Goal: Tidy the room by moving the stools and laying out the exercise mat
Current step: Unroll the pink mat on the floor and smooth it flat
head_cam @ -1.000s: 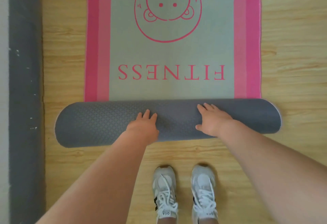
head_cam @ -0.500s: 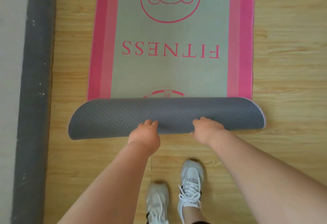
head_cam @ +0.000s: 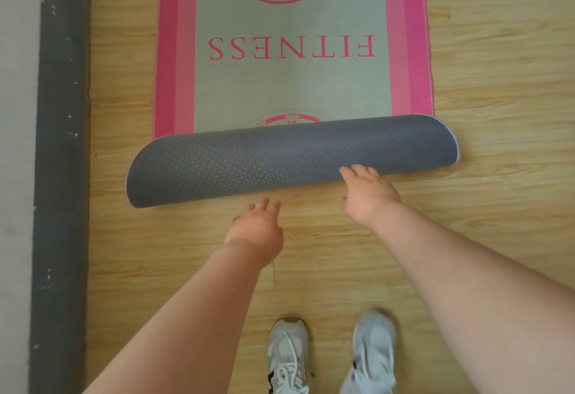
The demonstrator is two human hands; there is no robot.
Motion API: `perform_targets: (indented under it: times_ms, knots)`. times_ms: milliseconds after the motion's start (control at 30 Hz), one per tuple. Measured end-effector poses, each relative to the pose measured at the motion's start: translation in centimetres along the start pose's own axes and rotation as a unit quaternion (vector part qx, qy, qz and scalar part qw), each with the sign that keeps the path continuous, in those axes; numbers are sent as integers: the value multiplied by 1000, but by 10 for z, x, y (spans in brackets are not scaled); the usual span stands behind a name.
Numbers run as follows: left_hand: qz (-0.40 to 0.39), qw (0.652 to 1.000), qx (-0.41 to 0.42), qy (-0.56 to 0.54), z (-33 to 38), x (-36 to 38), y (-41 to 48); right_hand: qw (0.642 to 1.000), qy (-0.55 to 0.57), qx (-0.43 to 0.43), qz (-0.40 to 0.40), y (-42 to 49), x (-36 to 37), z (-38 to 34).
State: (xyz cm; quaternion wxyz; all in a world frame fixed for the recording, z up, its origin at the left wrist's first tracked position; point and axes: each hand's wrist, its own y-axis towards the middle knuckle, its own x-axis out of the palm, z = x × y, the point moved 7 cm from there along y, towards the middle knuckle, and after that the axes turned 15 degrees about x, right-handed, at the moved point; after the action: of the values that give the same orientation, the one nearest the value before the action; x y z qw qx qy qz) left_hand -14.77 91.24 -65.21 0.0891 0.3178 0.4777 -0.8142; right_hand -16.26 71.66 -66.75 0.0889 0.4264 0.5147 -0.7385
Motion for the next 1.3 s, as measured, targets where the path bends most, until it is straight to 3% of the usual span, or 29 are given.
perform_targets:
  times_ms: [167,400,667,833,1033,1167,1300]
  knots:
    - [49,999,7,21,-20,27,-5,999,5,-16,43,18,3,-19]
    - [109,993,-48,-6,-23,61,-10,995,24,-55,85,2,37,-28]
    - [188,981,-37,18,-15,54,11,988,35,-91,123,-4,60,-9]
    - [272,959,-25,74,-25,30,57,967,94,-78,224,38,37,-7]
    - [418,892,-7,172,-54,-25,123,939,101,-99,312,117,3,-36]
    - [411,894,-1,180,-69,-33,163,946,98,-91,296,156,-4,-51]
    - [408,899,9,160,-72,0,152,945,63,-74,313,137,23,-50]
